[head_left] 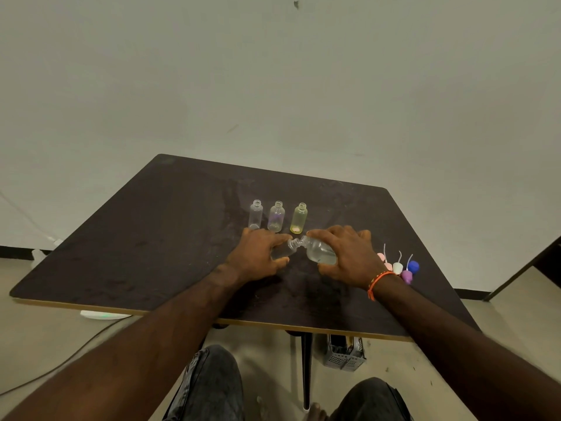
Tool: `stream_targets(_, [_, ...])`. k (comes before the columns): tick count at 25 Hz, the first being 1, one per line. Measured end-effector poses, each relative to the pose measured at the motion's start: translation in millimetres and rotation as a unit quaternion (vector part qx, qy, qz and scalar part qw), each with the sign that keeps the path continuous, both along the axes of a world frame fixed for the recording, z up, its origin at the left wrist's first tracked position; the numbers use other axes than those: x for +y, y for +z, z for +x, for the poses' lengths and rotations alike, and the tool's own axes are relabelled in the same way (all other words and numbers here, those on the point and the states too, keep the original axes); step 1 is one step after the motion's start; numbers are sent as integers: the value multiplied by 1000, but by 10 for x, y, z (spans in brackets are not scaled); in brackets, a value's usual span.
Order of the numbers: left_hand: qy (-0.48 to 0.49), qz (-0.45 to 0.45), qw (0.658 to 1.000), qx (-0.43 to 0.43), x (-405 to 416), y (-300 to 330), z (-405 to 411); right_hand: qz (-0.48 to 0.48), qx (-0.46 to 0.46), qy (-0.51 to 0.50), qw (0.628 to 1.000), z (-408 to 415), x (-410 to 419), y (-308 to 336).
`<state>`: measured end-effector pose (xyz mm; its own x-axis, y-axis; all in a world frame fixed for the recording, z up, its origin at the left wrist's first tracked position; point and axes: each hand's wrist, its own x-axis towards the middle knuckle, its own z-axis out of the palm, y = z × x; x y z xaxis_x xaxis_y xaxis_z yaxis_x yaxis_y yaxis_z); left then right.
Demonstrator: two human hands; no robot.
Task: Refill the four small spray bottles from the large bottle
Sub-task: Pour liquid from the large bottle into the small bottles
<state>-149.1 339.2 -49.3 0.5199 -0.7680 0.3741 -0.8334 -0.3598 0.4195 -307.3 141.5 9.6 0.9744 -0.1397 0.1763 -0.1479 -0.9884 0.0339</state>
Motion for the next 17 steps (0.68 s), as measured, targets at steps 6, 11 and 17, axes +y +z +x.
stream_targets(6, [-5,6,1000,5,27,8,11,-15,13,1,1000,3,20,46])
stream_targets(11, [-3,3,1000,12,37,9,-7,-30,20,5,999,6,36,87])
stream_targets(17, [1,0,1000,15,43,18,-26,-43,17,2,999,-2,11,134])
